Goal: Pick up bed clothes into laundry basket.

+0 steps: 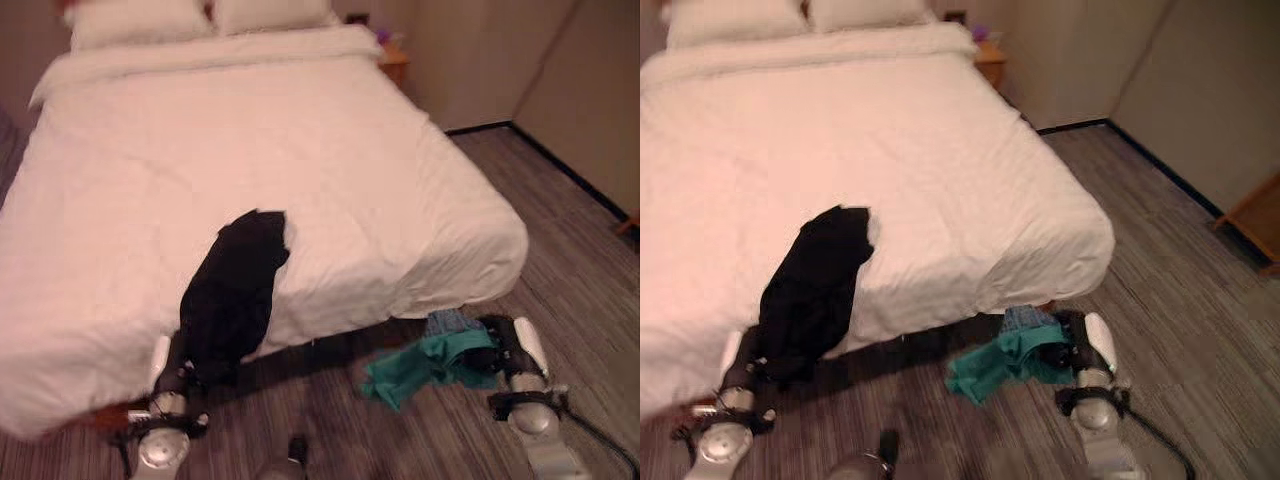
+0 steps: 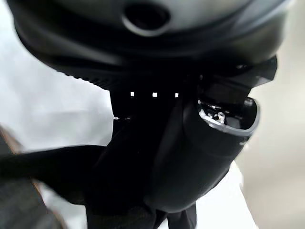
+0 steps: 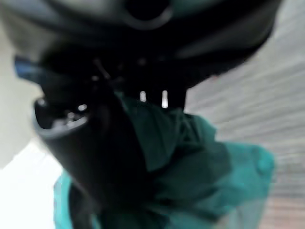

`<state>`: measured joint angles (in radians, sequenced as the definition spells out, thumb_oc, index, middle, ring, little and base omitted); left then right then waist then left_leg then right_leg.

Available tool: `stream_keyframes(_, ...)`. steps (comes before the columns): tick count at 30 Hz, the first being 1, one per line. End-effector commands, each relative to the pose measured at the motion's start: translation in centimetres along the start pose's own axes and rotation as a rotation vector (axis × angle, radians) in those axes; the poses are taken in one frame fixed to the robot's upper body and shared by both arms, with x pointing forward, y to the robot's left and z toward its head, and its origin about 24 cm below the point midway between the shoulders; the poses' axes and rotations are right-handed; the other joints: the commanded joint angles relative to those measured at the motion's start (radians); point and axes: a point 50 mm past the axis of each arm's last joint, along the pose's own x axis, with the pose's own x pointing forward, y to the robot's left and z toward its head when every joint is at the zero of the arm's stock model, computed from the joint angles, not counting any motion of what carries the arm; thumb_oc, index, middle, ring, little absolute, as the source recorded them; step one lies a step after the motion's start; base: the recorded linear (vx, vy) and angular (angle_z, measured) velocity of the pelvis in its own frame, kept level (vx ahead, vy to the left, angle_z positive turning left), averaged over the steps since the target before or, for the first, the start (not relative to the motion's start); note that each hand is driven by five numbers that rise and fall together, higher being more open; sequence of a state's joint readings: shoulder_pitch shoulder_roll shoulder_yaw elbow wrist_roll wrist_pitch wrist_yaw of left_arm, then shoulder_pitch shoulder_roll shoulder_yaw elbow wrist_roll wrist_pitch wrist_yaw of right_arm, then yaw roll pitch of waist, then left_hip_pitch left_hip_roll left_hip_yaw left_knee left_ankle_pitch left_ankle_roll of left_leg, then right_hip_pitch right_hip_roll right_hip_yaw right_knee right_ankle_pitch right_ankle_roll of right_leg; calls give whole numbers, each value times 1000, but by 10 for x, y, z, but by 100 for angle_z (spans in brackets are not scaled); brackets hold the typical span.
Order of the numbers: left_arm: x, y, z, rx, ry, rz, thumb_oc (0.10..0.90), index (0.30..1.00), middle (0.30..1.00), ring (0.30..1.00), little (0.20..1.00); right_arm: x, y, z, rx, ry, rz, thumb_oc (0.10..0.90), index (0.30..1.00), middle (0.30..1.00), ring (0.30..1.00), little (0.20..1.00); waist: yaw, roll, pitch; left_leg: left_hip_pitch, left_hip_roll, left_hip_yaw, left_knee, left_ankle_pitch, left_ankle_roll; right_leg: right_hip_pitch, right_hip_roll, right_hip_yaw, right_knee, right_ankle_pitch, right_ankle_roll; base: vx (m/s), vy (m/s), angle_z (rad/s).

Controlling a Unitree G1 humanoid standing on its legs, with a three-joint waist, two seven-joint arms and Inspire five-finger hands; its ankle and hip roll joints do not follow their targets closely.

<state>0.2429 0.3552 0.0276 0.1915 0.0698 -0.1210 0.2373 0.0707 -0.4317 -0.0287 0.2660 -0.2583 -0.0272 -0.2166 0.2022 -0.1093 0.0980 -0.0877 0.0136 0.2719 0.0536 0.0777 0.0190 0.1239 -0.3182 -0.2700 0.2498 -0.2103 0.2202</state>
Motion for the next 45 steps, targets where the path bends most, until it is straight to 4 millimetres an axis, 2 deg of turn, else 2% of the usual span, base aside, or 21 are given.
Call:
stream_keyframes(1,24,3,69,-24,-339,8,400,300,300,300,300,26,-49,41,-85,-215,-157,400,300,300,300,300,0,51,-37,-159,33,-26,78,13,-40,150,107,62,-318,75,-56,-425,-309,-83)
stream_keyframes(3,28,-3,77,-24,-367,-1,400,300,300,300,300,29,-47,48,-65,-240,-150,400,300,300,300,300,-1,61,-1,-197,52,-103,125,49,-75,129,136,105,-325,73,-85,-309,-220,-112)
stream_keyframes(4,33,-9,86,-30,-398,-15,400,300,300,300,300,29,-45,48,-67,-243,-141,400,300,300,300,300,-1,71,18,-213,37,-208,134,67,-111,114,158,117,-336,73,-101,-229,-247,-95)
stream_keyframes(5,38,-19,94,-48,-415,-36,400,300,300,300,300,30,-35,48,-59,-238,-99,400,300,300,300,300,-11,60,45,-190,-59,-401,134,6,-139,92,171,157,-336,93,-109,-223,-240,-93)
stream_keyframes(8,41,-29,107,-30,-460,-71,400,300,300,300,300,31,-25,51,-58,-250,-52,400,300,300,300,300,-45,63,49,-146,-86,-521,147,-55,-121,50,189,215,-337,112,-117,-94,-156,-110)
stream_keyframes(11,39,-35,99,-17,-430,-103,400,300,300,300,300,32,-21,49,-111,-251,-10,400,300,300,300,300,-75,94,40,-55,-56,-526,76,-104,-72,21,217,283,-337,127,-114,86,-2,-91)
stream_keyframes(15,41,-39,92,-6,-393,-109,400,300,300,300,300,24,-19,38,-110,-222,9,400,300,300,300,300,-82,90,30,2,-45,-492,-11,-88,-42,-4,212,333,-270,129,-104,118,31,-119)
stream_keyframes(16,41,-42,88,16,-377,-121,400,300,300,300,300,21,-17,34,-113,-211,17,400,300,300,300,300,-104,94,26,33,-35,-476,-39,-96,-29,-46,216,337,-164,122,-82,109,-16,-68)
stream_keyframes(17,44,-37,92,33,-389,-102,400,300,300,300,300,21,-16,35,-119,-216,22,400,300,300,300,300,-146,106,49,88,2,-447,-91,-92,-32,-180,219,349,60,214,10,223,-37,-66)
stream_keyframes(20,49,-32,97,47,-403,-83,400,300,300,300,300,19,-14,32,-101,-193,19,400,300,300,300,300,-195,135,56,157,60,-418,-141,-109,-45,-320,197,272,199,236,29,175,-37,-80)
stream_keyframes(24,52,-31,103,42,-420,-72,400,300,300,300,300,14,-14,27,-51,-168,1,400,300,300,300,300,-264,118,53,211,63,-427,-141,-168,-51,-391,270,212,30,202,-44,426,-150,-37)
stream_keyframes(25,53,-29,96,54,-388,-64,400,300,300,300,300,10,-11,24,-44,-160,14,400,300,300,300,300,-284,90,37,256,71,-413,-141,-215,-70,-424,260,97,-140,247,-64,554,-264,-23)
stream_keyframes(27,52,-26,91,67,-371,-60,400,300,300,300,300,9,-9,22,-49,-151,15,400,300,300,300,300,-293,99,27,286,114,-402,-141,-244,-89,-423,266,36,-218,283,-62,529,-241,-30)
stream_keyframes(29,45,-28,76,67,-328,-77,400,300,300,300,300,1,-3,13,-46,-128,47,400,300,300,300,300,-282,104,11,301,193,-356,-37,-168,-126,-348,292,49,-253,274,-104,548,-283,-24)
stream_keyframes(30,45,-29,73,25,-295,-72,400,300,300,300,300,5,-6,20,-45,-156,40,400,300,300,300,300,-261,89,43,165,196,-381,274,-38,-126,-284,299,70,-246,261,-142,340,-231,-16)
stream_keyframes(32,45,-29,74,25,-299,-73,400,300,300,300,300,9,-8,25,-34,-171,20,400,300,300,300,300,-246,64,60,85,173,-413,398,-4,-106,-248,295,82,-273,257,-158,284,-181,-29)
stream_keyframes(33,45,-27,73,29,-293,-58,400,300,300,300,300,15,-12,31,-33,-185,0,400,300,300,300,300,-192,35,89,-33,108,-435,478,-55,-78,-173,290,138,-312,235,-167,301,-120,-43)
stream_keyframes(37,48,-23,74,54,-295,-30,400,300,300,300,300,24,-13,39,-41,-207,9,400,300,300,300,300,-113,27,94,-80,20,-479,298,-140,-80,-112,286,223,-333,202,-151,354,85,-132)
stream_keyframes(40,51,-18,73,117,-306,-8,400,300,300,300,300,28,-19,36,-86,-201,0,400,300,300,300,300,-68,55,77,-79,-19,-503,20,-41,-90,-55,310,245,-337,163,-145,384,133,-87)
stream_keyframes(41,54,-13,76,174,-322,5,400,300,300,300,300,29,-28,35,-122,-202,-24,400,300,300,300,300,-68,62,68,-90,-20,-444,-27,-3,-87,-17,315,234,-337,133,-145,425,228,-66)
stream_keyframes(45,64,1,80,292,-333,71,400,300,300,300,300,27,-39,29,-187,-189,-31,400,300,300,300,300,-80,67,22,1,-16,-417,-116,-3,-78,17,286,215,-332,123,-120,225,152,-21)
